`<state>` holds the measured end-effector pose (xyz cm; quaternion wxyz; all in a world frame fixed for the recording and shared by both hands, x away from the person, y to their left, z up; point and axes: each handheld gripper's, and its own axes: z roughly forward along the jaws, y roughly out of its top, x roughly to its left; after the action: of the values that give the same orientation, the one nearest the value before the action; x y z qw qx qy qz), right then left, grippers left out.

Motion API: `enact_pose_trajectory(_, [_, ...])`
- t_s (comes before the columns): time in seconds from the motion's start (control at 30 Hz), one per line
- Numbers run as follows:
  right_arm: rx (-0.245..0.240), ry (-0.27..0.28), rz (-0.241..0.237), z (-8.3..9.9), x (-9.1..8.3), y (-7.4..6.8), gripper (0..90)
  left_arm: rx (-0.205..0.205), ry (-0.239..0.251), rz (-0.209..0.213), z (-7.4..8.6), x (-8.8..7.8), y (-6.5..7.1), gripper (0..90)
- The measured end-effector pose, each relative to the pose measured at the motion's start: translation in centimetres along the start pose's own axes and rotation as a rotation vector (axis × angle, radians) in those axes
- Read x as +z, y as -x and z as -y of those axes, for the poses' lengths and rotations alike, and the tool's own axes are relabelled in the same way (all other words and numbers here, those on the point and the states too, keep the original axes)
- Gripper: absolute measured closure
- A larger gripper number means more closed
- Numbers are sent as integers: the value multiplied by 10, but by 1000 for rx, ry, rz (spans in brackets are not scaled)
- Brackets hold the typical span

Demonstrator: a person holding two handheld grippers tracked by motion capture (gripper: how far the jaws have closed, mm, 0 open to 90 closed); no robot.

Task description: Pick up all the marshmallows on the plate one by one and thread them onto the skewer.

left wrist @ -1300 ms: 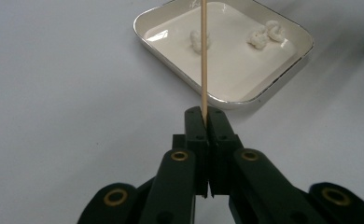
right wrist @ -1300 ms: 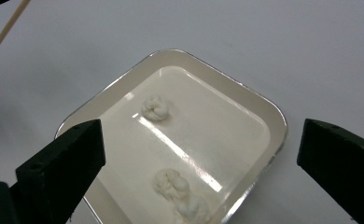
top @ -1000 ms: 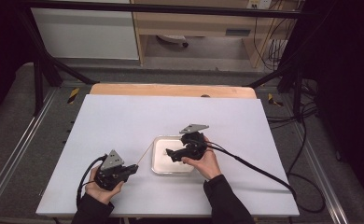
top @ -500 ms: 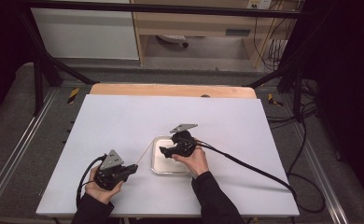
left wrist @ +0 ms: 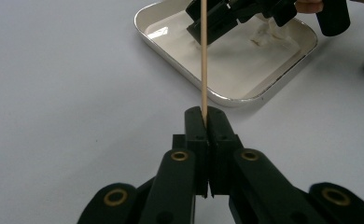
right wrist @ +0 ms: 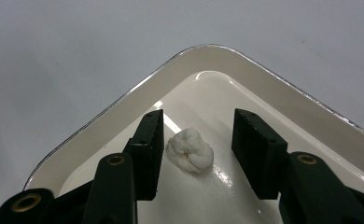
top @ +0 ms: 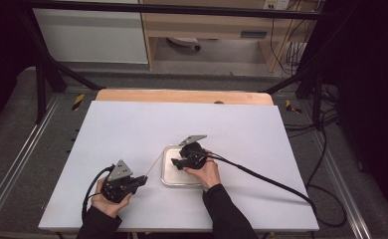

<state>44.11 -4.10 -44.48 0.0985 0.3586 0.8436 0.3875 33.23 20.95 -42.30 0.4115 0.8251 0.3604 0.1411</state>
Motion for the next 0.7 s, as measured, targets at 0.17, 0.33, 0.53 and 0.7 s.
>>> enact_pose_trajectory(0.17, [-13,-2,-5,1,2,-1,576,0,-1,-1,0,0,0,889])
enact_pose_trajectory(0.33, [-28,-6,-1,3,2,-2,625,1,-1,-2,0,0,0,889])
enact_pose_trajectory(0.53, [-19,-8,0,3,2,-2,694,0,6,-3,0,0,1,888])
enact_pose_trajectory(0.7, [-8,-3,-11,1,-2,0,722,-2,9,-3,0,-1,1,889])
